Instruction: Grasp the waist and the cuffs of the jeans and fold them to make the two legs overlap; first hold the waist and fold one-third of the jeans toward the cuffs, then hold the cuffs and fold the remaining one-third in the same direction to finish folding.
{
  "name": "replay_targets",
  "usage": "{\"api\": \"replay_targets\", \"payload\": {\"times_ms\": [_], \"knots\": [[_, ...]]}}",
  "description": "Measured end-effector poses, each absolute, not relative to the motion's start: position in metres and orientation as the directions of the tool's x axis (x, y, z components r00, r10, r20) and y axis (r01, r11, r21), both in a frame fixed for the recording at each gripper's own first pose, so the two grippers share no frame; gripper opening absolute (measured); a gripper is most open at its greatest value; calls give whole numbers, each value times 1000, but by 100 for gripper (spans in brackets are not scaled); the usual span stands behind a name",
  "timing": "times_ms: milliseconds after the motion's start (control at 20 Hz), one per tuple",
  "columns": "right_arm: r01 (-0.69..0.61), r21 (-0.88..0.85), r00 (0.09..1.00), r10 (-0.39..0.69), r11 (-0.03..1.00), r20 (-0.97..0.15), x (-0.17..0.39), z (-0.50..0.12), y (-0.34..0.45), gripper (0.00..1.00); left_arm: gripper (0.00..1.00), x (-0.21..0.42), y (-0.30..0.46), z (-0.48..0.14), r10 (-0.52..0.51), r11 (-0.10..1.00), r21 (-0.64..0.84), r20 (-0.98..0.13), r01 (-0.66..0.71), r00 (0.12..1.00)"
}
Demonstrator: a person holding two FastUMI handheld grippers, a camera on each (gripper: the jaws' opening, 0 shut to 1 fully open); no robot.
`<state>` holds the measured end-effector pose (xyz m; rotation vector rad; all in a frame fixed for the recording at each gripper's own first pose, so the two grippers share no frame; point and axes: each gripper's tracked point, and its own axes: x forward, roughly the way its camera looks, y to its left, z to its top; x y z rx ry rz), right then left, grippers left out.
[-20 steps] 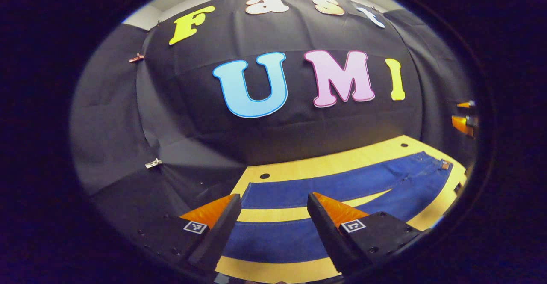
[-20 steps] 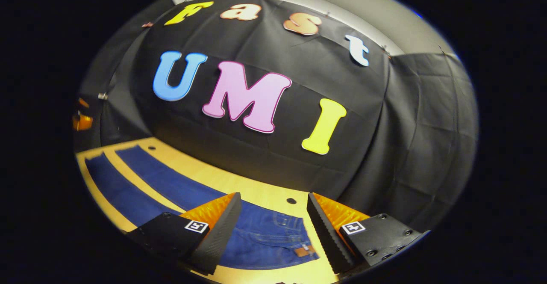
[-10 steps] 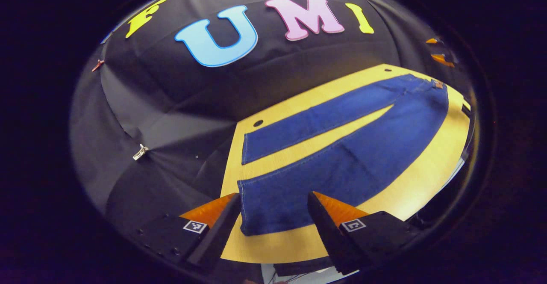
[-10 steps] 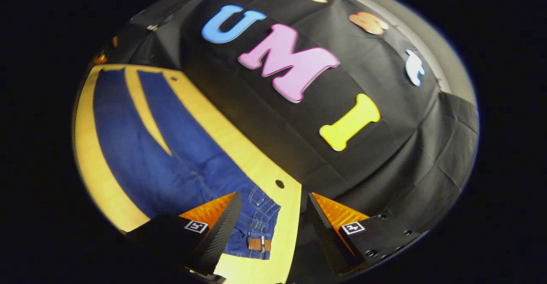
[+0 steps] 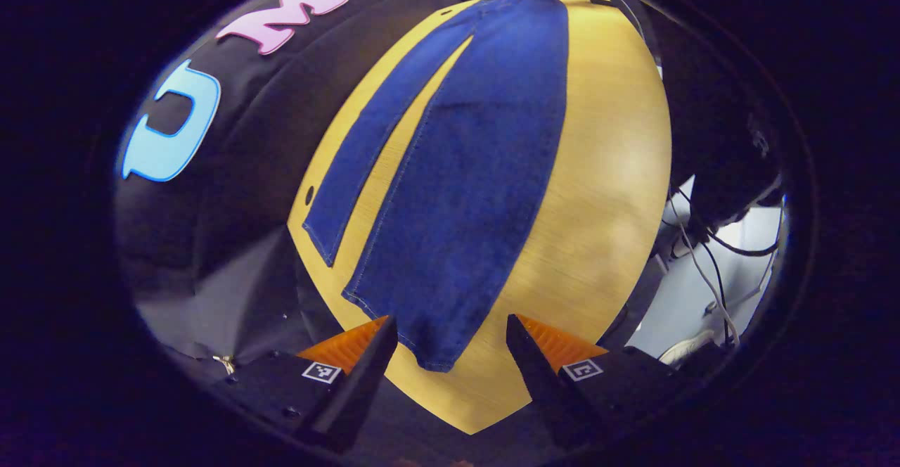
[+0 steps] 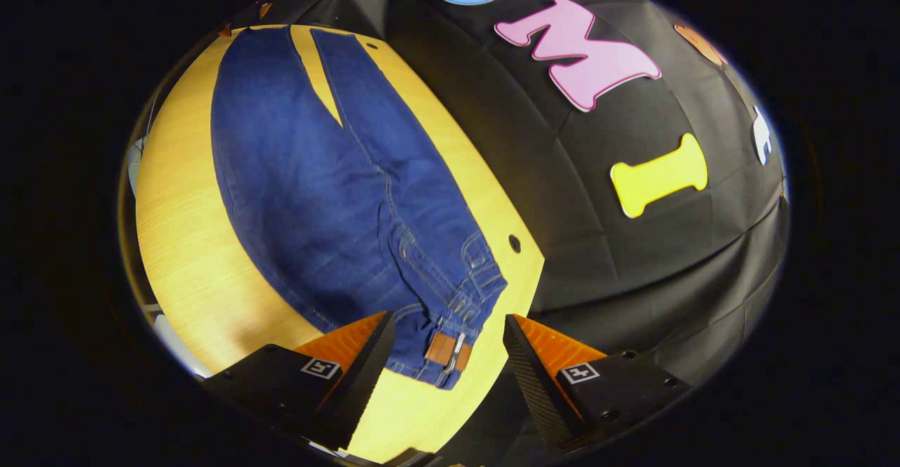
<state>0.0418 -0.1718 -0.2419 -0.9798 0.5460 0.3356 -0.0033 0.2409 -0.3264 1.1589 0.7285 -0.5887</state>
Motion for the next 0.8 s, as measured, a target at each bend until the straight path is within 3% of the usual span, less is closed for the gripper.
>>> {"api": "replay_targets", "payload": {"times_ms": [350,400,650,750,800], "knots": [[-549,-663,763,-19,509,-646,18,-269,-192,97,98,19,262,-354,-30,154,454,-885,877,464],[-549,-648,756,-17,528,-654,16,-272,-193,97,95,26,260,-354,-38,135,433,-897,891,441],[-516,-660,751,-82,546,-655,24,-277,-214,97,94,43,256,-358,-57,98,361,-928,927,368],[-508,-671,750,-105,541,-653,30,-277,-223,97,82,38,252,-364,-65,112,338,-936,934,346],[-509,-677,749,-113,531,-653,34,-278,-227,97,71,35,250,-366,-68,104,340,-935,935,347]]}}
